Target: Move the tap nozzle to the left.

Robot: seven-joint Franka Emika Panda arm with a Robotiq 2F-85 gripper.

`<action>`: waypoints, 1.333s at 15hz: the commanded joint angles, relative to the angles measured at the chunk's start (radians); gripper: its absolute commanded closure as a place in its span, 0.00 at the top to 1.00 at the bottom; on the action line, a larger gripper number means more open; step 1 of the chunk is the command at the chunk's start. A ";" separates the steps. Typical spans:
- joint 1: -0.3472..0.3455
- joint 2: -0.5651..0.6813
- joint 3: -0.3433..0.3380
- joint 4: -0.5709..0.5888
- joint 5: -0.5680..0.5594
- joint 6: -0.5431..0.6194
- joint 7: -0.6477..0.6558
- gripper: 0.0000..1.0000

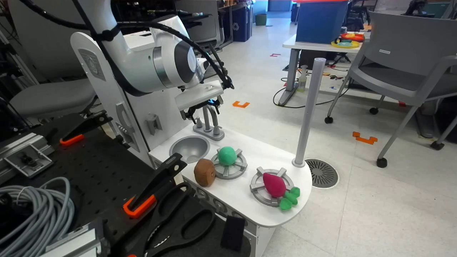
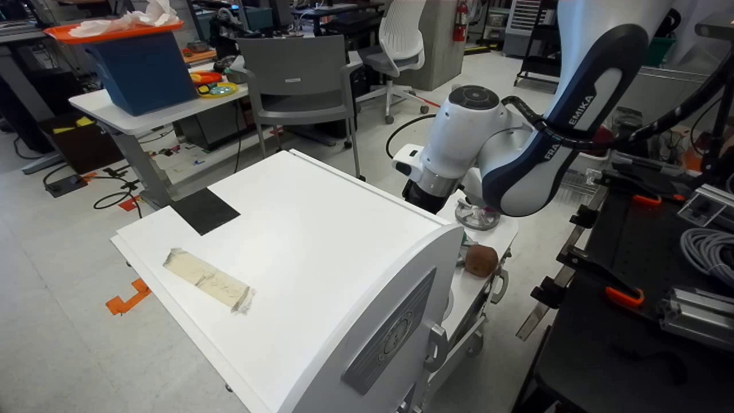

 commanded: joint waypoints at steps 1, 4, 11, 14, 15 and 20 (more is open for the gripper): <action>-0.039 0.049 0.044 0.050 -0.002 0.004 -0.102 1.00; -0.075 0.046 0.086 0.041 0.001 -0.043 -0.158 1.00; -0.320 -0.018 0.425 -0.083 0.121 -0.265 -0.402 1.00; -0.317 -0.030 0.428 -0.083 0.195 -0.282 -0.430 1.00; -0.303 -0.042 0.411 -0.085 0.210 -0.279 -0.419 1.00; -0.258 -0.149 0.299 -0.125 0.302 -0.435 -0.277 1.00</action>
